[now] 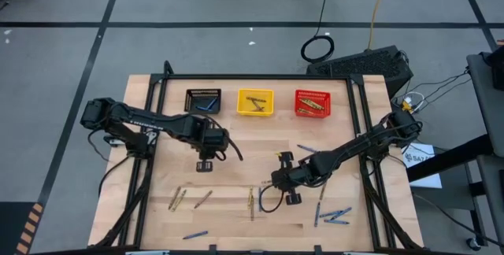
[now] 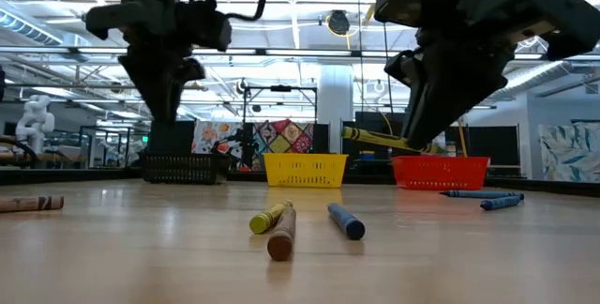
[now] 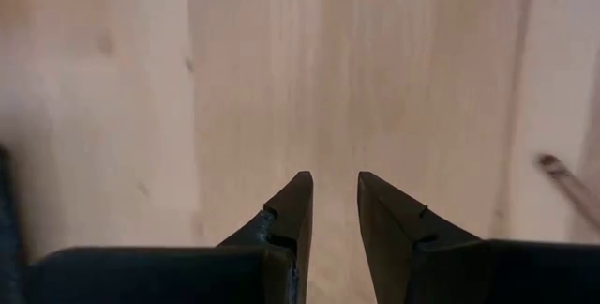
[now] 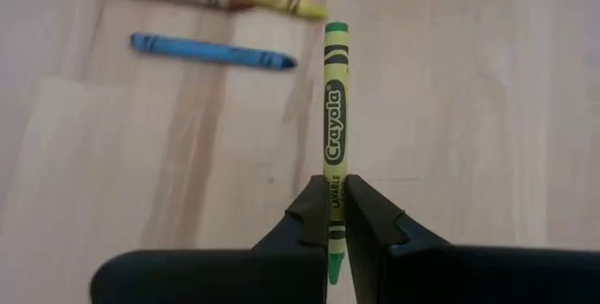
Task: Sort crayons
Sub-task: Put the right green crayon into the red bin
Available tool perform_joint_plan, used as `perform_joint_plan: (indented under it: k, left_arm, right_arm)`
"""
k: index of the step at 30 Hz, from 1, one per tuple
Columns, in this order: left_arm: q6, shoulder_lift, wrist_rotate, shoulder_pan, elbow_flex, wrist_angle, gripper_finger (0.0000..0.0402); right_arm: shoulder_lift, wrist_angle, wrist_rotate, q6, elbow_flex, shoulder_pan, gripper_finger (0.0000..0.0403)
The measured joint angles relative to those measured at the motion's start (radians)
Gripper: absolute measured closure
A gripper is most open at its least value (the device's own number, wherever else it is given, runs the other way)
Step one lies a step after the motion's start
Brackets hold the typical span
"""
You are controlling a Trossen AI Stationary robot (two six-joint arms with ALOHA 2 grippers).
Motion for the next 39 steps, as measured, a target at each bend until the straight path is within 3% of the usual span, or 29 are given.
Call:
perform_joint_plan:
  k: [4,11,20,24,34,39]
  left_arm:
    - [0.078,0.000,-0.050,0.000,0.000,0.089,0.0322]
    - [0.092,0.000,-0.053,0.001,0.000,0.347,0.0322]
    - [0.119,0.000,-0.053,-0.003,-0.051,0.539,0.0322]
    - [0.120,0.000,-0.053,-0.003,-0.125,0.765,0.0322]
    - [0.190,0.000,-0.090,-0.003,-0.202,1.227,0.0322]
    - [0.190,0.000,-0.078,0.018,-0.204,1.242,0.0322]
  right_arm:
    - [0.000,0.033,0.065,0.024,0.000,0.000,0.0403]
    - [0.000,0.160,0.215,0.028,0.000,-0.013,0.0403]
    - [-0.047,0.218,0.441,0.073,0.000,-0.017,0.0403]
    - [-0.093,0.218,0.537,0.107,0.000,-0.017,0.0403]
    - [-0.141,0.217,0.618,0.110,0.000,-0.017,0.0403]
    - [-0.156,0.215,0.645,0.091,0.000,-0.017,0.0403]
